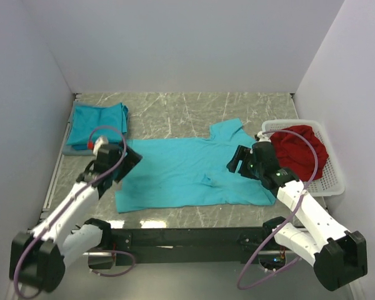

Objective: Fold and stack the t-shirts
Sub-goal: Fold the tshirt

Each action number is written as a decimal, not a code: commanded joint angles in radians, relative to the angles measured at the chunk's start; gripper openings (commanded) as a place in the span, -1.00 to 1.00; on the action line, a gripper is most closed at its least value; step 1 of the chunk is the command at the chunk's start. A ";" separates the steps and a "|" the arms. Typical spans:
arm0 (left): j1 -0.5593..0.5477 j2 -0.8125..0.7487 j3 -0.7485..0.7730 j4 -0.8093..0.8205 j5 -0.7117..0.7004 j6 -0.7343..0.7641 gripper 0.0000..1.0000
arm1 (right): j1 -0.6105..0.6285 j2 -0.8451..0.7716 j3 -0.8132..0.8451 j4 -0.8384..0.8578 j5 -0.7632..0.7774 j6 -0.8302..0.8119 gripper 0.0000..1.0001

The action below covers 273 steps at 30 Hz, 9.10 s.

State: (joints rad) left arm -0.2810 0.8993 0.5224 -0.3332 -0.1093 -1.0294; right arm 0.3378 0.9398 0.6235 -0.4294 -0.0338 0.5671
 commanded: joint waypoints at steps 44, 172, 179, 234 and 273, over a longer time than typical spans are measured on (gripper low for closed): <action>0.025 1.189 0.970 -0.374 -0.348 0.045 -0.36 | -0.014 0.154 0.039 0.127 0.012 -0.099 0.61; -0.069 0.311 0.197 0.000 -0.280 0.074 -0.99 | -0.065 0.076 0.160 0.052 0.199 -0.182 -1.00; -0.078 0.270 0.159 0.006 -0.288 0.055 -0.99 | -0.065 -0.041 0.096 0.011 0.207 -0.180 -1.00; -0.101 0.250 0.001 0.263 0.011 0.043 0.99 | 0.060 -0.045 -0.019 -0.178 0.026 0.092 0.79; -0.099 0.224 -0.048 0.207 -0.095 0.055 0.99 | 0.036 0.373 0.151 0.064 0.049 -0.058 0.79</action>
State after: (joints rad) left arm -0.3786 1.1233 0.4767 -0.1402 -0.1833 -0.9852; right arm 0.3790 1.2396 0.7170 -0.4435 0.0380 0.5583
